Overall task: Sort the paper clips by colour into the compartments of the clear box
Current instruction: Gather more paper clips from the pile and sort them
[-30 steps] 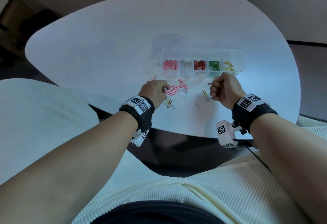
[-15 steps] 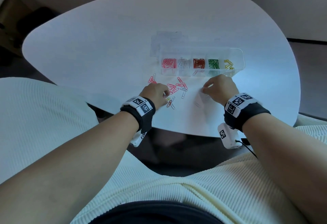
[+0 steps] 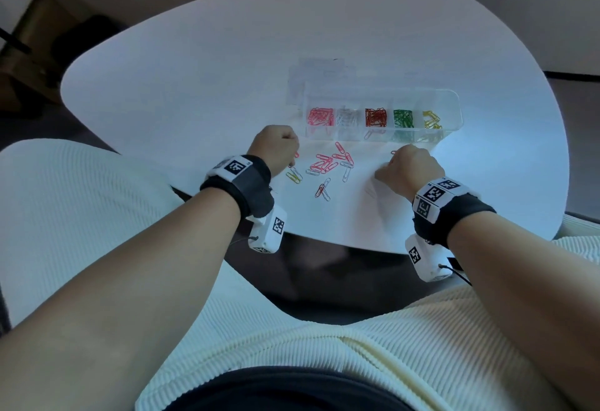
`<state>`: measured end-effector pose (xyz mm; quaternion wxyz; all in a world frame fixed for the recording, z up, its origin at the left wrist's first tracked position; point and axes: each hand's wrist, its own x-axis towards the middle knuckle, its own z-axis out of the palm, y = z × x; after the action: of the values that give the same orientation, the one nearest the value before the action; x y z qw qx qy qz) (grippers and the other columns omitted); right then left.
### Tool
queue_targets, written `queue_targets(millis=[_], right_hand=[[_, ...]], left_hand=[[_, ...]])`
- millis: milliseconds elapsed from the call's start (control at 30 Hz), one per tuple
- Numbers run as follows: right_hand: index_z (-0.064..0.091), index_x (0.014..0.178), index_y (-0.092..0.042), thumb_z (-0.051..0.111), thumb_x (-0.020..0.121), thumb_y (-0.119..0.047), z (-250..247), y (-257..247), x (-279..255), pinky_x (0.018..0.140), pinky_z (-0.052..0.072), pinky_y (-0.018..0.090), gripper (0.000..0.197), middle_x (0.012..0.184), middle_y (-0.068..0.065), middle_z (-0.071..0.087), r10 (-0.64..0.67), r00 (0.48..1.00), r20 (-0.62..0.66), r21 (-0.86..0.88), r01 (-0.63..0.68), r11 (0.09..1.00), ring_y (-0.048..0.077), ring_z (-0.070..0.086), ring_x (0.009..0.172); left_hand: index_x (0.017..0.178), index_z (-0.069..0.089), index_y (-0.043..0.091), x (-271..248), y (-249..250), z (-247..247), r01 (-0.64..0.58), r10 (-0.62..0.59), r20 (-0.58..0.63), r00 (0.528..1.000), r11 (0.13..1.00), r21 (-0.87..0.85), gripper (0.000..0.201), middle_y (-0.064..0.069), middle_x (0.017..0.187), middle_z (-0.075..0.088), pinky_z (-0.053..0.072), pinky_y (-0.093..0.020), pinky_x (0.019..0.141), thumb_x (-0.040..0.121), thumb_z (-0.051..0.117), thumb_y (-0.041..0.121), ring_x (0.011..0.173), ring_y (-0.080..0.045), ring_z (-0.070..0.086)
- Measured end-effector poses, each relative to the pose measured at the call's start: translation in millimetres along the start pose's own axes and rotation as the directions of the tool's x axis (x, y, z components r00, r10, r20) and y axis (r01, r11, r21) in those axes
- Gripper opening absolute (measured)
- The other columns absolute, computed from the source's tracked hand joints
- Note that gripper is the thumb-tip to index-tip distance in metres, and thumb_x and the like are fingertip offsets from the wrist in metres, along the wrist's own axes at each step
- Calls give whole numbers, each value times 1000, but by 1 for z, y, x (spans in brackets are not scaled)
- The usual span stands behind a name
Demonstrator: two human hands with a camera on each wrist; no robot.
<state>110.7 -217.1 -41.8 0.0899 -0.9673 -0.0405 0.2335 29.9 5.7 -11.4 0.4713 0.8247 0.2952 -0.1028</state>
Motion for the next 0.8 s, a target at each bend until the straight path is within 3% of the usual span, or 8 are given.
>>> queue_targets(millis=[100, 200, 267, 333, 400, 533, 667, 800], right_hand=[[52, 73, -10, 62, 76, -25, -2, -2, -4, 54, 42, 23, 18, 72, 6, 58, 11, 999, 32, 24, -12, 1000, 23, 56, 59], [48, 73, -9, 53, 81, -25, -6, -5, -8, 62, 47, 28, 19, 73, 6, 55, 5, 998, 62, 48, -8, 999, 28, 58, 69], [45, 68, -10, 44, 83, -23, -12, -8, -9, 57, 36, 29, 20, 69, 7, 51, -40, 994, 102, 229, 15, 973, 26, 49, 65], [35, 62, -15, 39, 79, -16, -20, -12, -10, 51, 25, 27, 18, 58, 3, 40, -63, 983, 174, 542, -42, 839, 19, 33, 53], [26, 61, -21, 38, 75, -11, -27, -12, -11, 48, 15, 25, 21, 54, 0, 28, -86, 962, 258, 775, -153, 613, 15, 19, 49], [27, 64, -18, 37, 75, -6, -32, -14, -14, 48, 10, 26, 20, 52, 4, 33, -151, 946, 287, 892, -207, 402, 15, 21, 45], [25, 64, -18, 35, 73, -2, -36, -15, -14, 43, 12, 22, 21, 53, 5, 32, -166, 945, 283, 900, -201, 388, 16, 19, 45], [23, 60, -19, 34, 71, 0, -39, -19, -15, 44, 12, 21, 26, 52, 1, 20, -133, 951, 280, 836, -173, 520, 15, 10, 49]], left_hand=[[60, 44, 9, 3, -4, -5, 119, -108, 76, 991, 979, -164, 38, 5, 38, 42, 28, -11, 38, 95, 39, -6, 32, -6, 35], [64, 47, 4, 2, -8, 0, 160, -139, 140, 980, 976, -147, 28, 0, 43, 38, 24, -13, 43, 90, 43, -5, 39, -14, 30], [66, 51, 11, 2, -13, 4, 96, -98, 104, 990, 995, 33, 20, 0, 59, 47, 29, -20, 49, 85, 51, 6, 51, -16, 38], [72, 55, 19, 0, -18, 4, 57, -70, 36, 997, 958, 281, 11, 6, 76, 57, 39, -23, 57, 81, 62, 18, 66, -14, 52], [83, 59, 22, -1, -24, 3, 73, -81, 1, 997, 902, 426, 12, 5, 88, 60, 43, -25, 68, 77, 69, 26, 81, -18, 57], [93, 63, 26, -2, -28, 5, 77, -85, -8, 996, 858, 508, 20, 6, 94, 62, 45, -25, 72, 75, 71, 25, 86, -20, 60], [92, 68, 26, -5, -24, 11, 46, -62, 8, 998, 820, 571, 15, 1, 96, 68, 49, -28, 73, 78, 65, 20, 86, -25, 63], [96, 67, 21, -5, -21, 16, 55, -88, 22, 996, 778, 625, 17, -3, 93, 69, 52, -32, 75, 80, 64, 25, 82, -28, 63]])
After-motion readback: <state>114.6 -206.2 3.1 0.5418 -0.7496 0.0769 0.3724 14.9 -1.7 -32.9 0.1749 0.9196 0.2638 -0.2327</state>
